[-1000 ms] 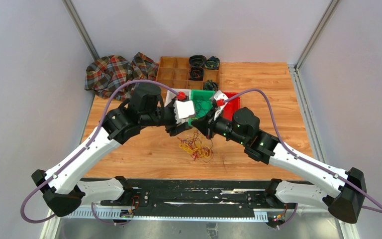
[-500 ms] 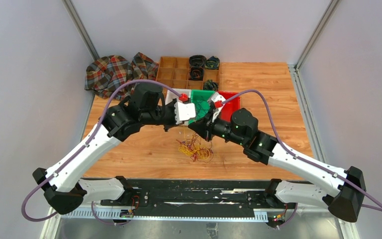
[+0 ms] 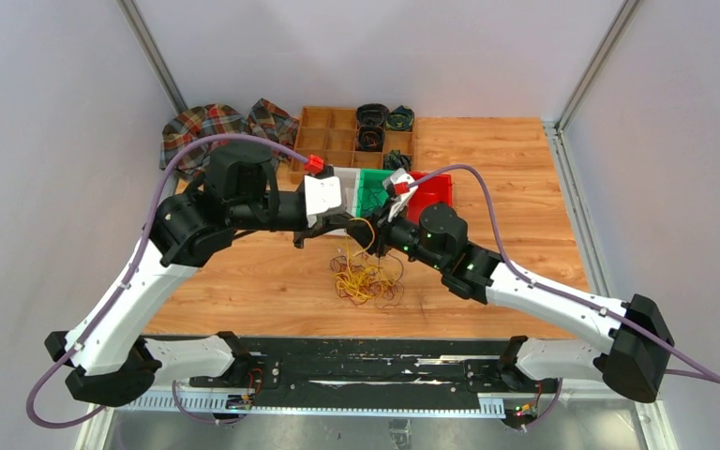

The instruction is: Untangle the cables

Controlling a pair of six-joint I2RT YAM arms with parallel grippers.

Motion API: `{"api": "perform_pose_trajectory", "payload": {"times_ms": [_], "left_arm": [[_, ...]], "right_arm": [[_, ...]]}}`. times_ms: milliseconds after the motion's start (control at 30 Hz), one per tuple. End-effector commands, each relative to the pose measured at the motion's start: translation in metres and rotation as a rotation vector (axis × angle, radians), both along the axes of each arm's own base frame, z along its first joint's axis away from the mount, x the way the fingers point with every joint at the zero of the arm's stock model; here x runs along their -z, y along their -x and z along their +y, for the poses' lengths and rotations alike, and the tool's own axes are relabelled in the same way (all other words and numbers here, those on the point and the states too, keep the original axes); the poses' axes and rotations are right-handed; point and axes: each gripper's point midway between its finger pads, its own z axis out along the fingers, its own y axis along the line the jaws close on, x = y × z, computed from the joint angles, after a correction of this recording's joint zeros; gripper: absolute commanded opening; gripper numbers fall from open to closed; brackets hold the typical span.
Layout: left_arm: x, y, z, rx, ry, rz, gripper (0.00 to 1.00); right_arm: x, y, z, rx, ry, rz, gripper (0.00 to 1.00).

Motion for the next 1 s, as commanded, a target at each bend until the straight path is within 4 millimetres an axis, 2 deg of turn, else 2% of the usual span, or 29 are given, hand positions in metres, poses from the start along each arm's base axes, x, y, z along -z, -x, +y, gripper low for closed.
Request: {"api": "perform_pose_trajectory", "payload": {"times_ms": [0, 133, 200, 267, 400, 500, 567, 633, 833, 967], "left_arm": [[-0.021, 0.014, 0.007, 0.023, 0.031, -0.007, 0.0], [-0.048, 0.006, 0.011, -0.011, 0.059, -0.098, 0.0], [-0.06, -0.005, 0.013, -0.049, 0.062, -0.155, 0.0], [-0.066, -0.019, 0.013, -0.098, 0.063, -0.2, 0.0], [-0.068, -0.039, 0.004, -0.147, 0.084, -0.227, 0.0], [-0.065, -0.056, -0.013, -0.167, 0.107, -0.192, 0.0], [-0.064, -0.066, -0.026, -0.17, 0.122, -0.183, 0.0], [-0.067, -0.082, -0.041, -0.186, 0.156, -0.186, 0.0], [-0.062, -0.123, -0.085, -0.185, 0.197, -0.189, 0.0], [-0.043, -0.154, -0.113, -0.203, 0.189, -0.179, 0.0]], "right_arm": [[0.003, -0.004, 0.005, 0.027, -0.039, 0.008, 0.25], [0.021, -0.009, 0.001, 0.065, -0.014, 0.031, 0.33], [0.025, -0.013, -0.01, 0.121, 0.0, 0.029, 0.44], [0.023, -0.02, -0.029, 0.208, 0.011, 0.012, 0.54], [0.015, -0.045, -0.077, 0.418, 0.059, -0.008, 0.61], [0.017, -0.064, -0.119, 0.597, 0.1, 0.029, 0.64], [0.019, -0.077, -0.157, 0.759, 0.128, 0.053, 0.66], [0.016, -0.08, -0.184, 0.854, 0.137, 0.053, 0.67], [0.008, -0.081, -0.242, 1.035, 0.094, 0.062, 0.68], [0.011, -0.076, -0.277, 1.161, 0.063, 0.086, 0.66]]}}
